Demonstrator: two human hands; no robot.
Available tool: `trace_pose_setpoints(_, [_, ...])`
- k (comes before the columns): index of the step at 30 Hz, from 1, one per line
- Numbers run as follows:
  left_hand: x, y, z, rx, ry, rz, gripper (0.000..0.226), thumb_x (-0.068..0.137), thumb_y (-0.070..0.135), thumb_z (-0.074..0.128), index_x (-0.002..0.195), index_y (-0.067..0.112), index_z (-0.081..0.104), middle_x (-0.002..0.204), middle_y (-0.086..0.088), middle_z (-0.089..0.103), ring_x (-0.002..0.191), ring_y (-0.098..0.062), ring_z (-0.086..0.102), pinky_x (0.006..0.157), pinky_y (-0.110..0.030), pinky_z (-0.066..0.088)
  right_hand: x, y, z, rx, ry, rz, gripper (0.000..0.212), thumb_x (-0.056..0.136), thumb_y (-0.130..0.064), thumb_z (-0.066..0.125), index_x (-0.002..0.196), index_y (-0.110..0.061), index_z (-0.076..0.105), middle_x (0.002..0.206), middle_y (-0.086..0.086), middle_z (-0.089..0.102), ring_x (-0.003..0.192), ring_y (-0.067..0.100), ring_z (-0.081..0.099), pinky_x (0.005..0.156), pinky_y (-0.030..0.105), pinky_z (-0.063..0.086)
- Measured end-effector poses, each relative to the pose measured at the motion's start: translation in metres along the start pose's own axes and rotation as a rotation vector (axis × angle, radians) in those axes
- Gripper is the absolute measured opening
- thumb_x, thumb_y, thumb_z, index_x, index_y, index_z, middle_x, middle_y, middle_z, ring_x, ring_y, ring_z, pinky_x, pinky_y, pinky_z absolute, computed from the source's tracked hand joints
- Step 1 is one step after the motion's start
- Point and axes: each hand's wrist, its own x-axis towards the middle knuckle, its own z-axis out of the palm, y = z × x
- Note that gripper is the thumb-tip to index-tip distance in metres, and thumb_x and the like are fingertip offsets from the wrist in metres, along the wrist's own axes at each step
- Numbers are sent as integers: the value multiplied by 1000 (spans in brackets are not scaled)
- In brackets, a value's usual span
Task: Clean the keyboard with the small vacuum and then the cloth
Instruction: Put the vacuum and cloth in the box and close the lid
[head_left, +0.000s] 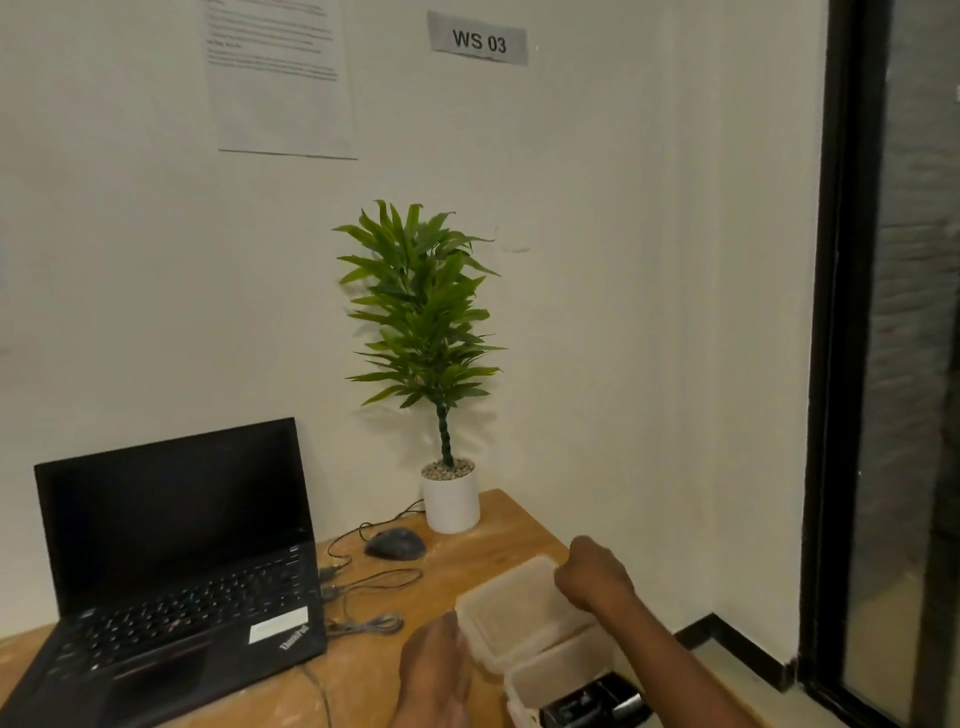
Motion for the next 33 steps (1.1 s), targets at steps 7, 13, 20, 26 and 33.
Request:
trace_pose_setpoints(7, [-59, -2, -10, -84, -113, 341, 30, 100, 2, 65, 129, 9, 66, 122, -7, 76, 114, -21, 72, 105, -38, 54, -65, 12, -36, 201, 430, -169, 27, 99, -21, 60, 121, -7, 69, 119, 9, 70, 108, 25, 64, 82, 23, 42])
trace_pose_setpoints(13, [-89, -50, -27, 6, -101, 367, 31, 95, 2, 72, 123, 16, 70, 115, 1, 76, 107, -14, 73, 95, -35, 58, -112, 53, -33, 180, 428, -87, 25, 98, -20, 62, 120, -12, 72, 116, 7, 72, 105, 25, 64, 81, 24, 41])
trace_pose_setpoints(20, [-93, -77, -29, 82, -43, 360, 29, 92, -3, 74, 114, 15, 71, 112, -2, 76, 106, -17, 72, 101, -44, 58, -116, 83, -13, 119, 365, -31, 19, 98, -13, 61, 111, -11, 74, 104, 5, 74, 85, 18, 60, 74, 30, 51])
trace_pose_setpoints(26, [-85, -82, -28, 112, -6, 362, 32, 90, -8, 73, 109, 18, 71, 109, -3, 76, 105, -20, 72, 101, -46, 58, -111, 87, -4, 135, 366, -18, 21, 98, -16, 62, 116, -13, 72, 110, 4, 72, 86, 13, 55, 75, 25, 45])
trace_pose_setpoints(33, [-74, -81, -28, 149, -33, 294, 36, 93, -5, 69, 117, 22, 63, 122, -3, 68, 116, -23, 66, 106, -49, 54, -104, 98, -4, 310, 325, -13, 15, 94, -19, 68, 109, -19, 72, 104, 0, 71, 91, 17, 63, 76, 32, 53])
